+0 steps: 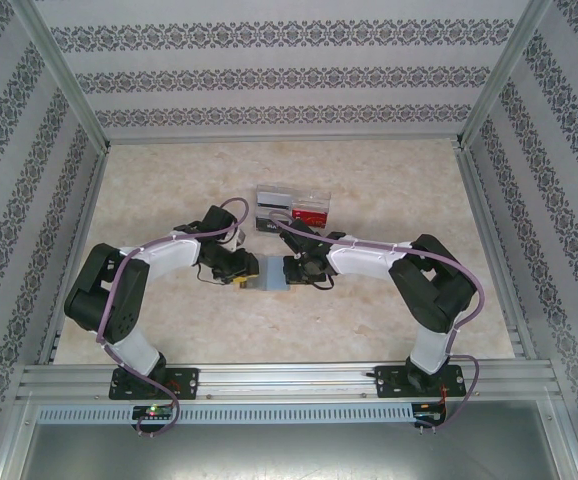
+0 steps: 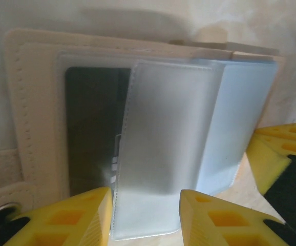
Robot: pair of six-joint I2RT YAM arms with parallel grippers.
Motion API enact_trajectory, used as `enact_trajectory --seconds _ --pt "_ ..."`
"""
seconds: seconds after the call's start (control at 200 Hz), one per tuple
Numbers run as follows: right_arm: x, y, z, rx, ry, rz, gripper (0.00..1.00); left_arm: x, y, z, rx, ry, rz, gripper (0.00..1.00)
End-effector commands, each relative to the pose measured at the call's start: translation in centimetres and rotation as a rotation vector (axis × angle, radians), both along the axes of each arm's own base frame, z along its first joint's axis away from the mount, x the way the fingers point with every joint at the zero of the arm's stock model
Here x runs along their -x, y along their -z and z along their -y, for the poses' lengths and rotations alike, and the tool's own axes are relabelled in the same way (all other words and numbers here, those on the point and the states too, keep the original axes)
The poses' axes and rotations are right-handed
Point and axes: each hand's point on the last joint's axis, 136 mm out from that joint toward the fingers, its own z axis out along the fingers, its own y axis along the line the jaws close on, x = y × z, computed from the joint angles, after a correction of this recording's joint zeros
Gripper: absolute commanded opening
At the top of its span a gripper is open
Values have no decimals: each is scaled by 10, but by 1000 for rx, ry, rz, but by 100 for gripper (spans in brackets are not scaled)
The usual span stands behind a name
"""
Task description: Take the credit cards out of the card holder
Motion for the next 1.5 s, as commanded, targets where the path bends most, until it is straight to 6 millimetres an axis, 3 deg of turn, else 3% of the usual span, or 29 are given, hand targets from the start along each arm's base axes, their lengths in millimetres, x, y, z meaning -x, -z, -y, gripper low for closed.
enact_trajectory --seconds 0.0,0.335,0.679,0.834,1.024,1.274,1.499 --pt "4 10 -1 -3 11 -40 16 -13 -19 20 76 47 68 40" --pt "-4 -6 7 -18 32 17 16 -17 -27 46 143 120 76 41" --pt "-20 -40 39 -47 114 117 18 -12 -33 74 150 228 83 41" --pt "-24 -47 39 -57 119 134 18 -14 -43 73 142 233 107 59" --pt "-26 -52 26 -87 98 133 18 -15 -43 47 56 166 133 51" --pt "-23 -57 -11 -164 47 106 20 -11 -17 -24 -101 -34 75 24" --pt "-20 -62 -48 -248 8 69 22 -2 -2 -35 -122 -53 30 15"
